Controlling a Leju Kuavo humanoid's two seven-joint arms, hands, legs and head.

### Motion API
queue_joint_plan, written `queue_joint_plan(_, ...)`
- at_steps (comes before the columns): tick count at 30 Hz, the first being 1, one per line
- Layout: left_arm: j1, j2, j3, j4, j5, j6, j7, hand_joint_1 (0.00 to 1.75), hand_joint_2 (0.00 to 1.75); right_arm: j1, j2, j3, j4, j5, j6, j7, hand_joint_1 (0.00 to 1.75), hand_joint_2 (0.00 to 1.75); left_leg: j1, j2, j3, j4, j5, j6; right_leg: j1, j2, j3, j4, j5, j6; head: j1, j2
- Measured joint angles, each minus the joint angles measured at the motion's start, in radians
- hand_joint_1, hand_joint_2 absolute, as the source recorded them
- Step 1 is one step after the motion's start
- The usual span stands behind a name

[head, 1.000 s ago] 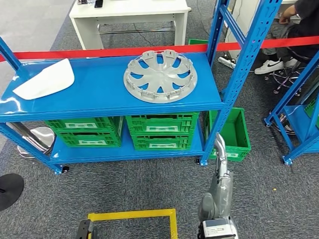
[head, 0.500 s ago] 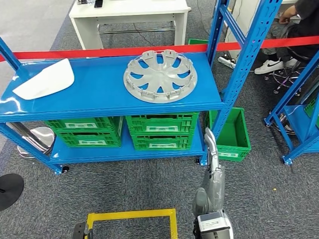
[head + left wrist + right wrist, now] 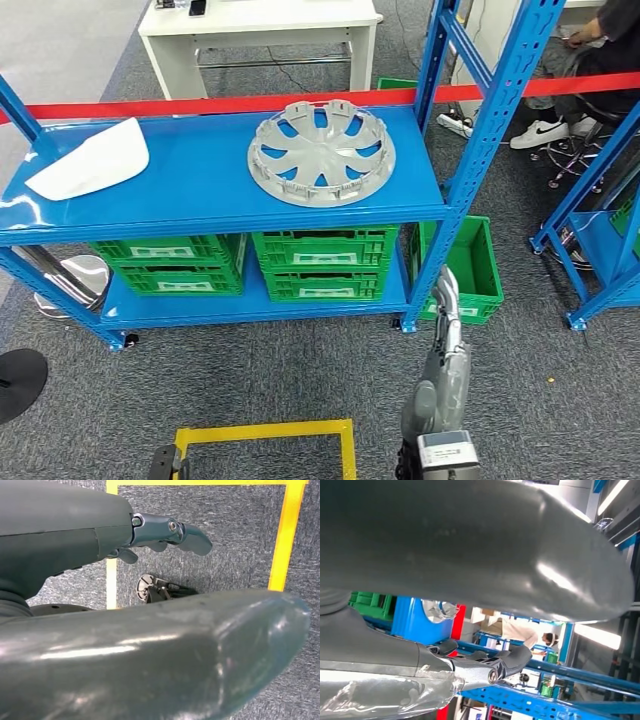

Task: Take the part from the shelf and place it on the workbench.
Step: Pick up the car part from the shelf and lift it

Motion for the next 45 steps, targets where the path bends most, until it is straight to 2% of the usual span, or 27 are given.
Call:
queue_joint_plan(3,0.000,0.000,-0.001,0.000,0.000,0.002,0.000,0.00,0.00,0.009,0.000,-0.007,-0.006,-0.048,0.018,0.020,0.00,0.00,0.000,0.000,0.000,0.000,0.000,0.000,0.000,0.000,0.000,0.000,0.000,0.000,0.000,0.000)
queue_joint_plan(6,0.000,0.000,-0.001,0.000,0.003,0.009,0.000,0.00,0.00,0.026,0.000,-0.026,-0.011,-0.188,0.053,0.073,0.00,0.00,0.000,0.000,0.000,0.000,0.000,0.000,0.000,0.000,0.000,0.000,0.000,0.000,0.000,0.000)
queue_joint_plan(9,0.000,-0.001,-0.001,0.000,0.006,0.016,0.001,0.00,0.00,0.043,0.000,-0.051,-0.011,-0.241,0.039,0.100,0.00,0.00,0.000,0.000,0.000,0.000,0.000,0.000,0.000,0.000,0.000,0.000,0.000,0.000,0.000,0.000)
queue_joint_plan(14,0.000,-0.001,-0.001,0.000,-0.002,0.020,0.008,0.00,0.00,0.059,0.008,-0.076,-0.018,-0.146,-0.088,0.093,0.00,0.00,0.000,0.000,0.000,0.000,0.000,0.000,0.000,0.000,0.000,0.000,0.000,0.000,0.000,0.000)
queue_joint_plan(21,-0.001,-0.001,-0.002,0.000,-0.012,0.019,0.008,0.00,0.00,0.067,0.014,-0.082,-0.052,-0.123,-0.136,0.065,0.00,0.00,0.000,0.000,0.000,0.000,0.000,0.000,0.000,0.000,0.000,0.000,0.000,0.000,0.000,0.000)
queue_joint_plan(29,-0.004,0.000,-0.019,0.000,-0.031,-0.022,-0.021,0.00,0.00,0.081,0.007,-0.082,-0.085,0.009,-0.121,0.086,0.00,0.00,0.000,0.000,0.000,0.000,0.000,0.000,0.000,0.000,0.000,0.000,0.000,0.000,0.000,0.000)
queue_joint_plan(35,-0.004,0.005,-0.024,0.000,-0.024,-0.059,-0.049,0.00,0.00,0.091,-0.022,-0.071,-0.086,-0.034,-0.023,0.123,0.00,0.00,0.000,0.000,0.000,0.000,0.000,0.000,0.000,0.000,0.000,0.000,0.000,0.000,0.000,0.000)
queue_joint_plan(41,-0.004,0.007,-0.022,0.003,0.018,-0.111,-0.042,0.00,0.00,0.092,-0.041,-0.061,-0.086,0.002,-0.018,0.118,0.00,0.00,0.000,0.000,0.000,0.000,0.000,0.000,0.000,0.000,0.000,0.000,0.000,0.000,0.000,0.000)
queue_joint_plan(45,-0.004,0.007,-0.022,0.003,0.010,-0.105,-0.033,0.00,0.00,0.092,-0.048,-0.051,-0.086,0.021,-0.024,0.118,0.00,0.00,0.000,0.000,0.000,0.000,0.000,0.000,0.000,0.000,0.000,0.000,0.000,0.000,0.000,0.000)
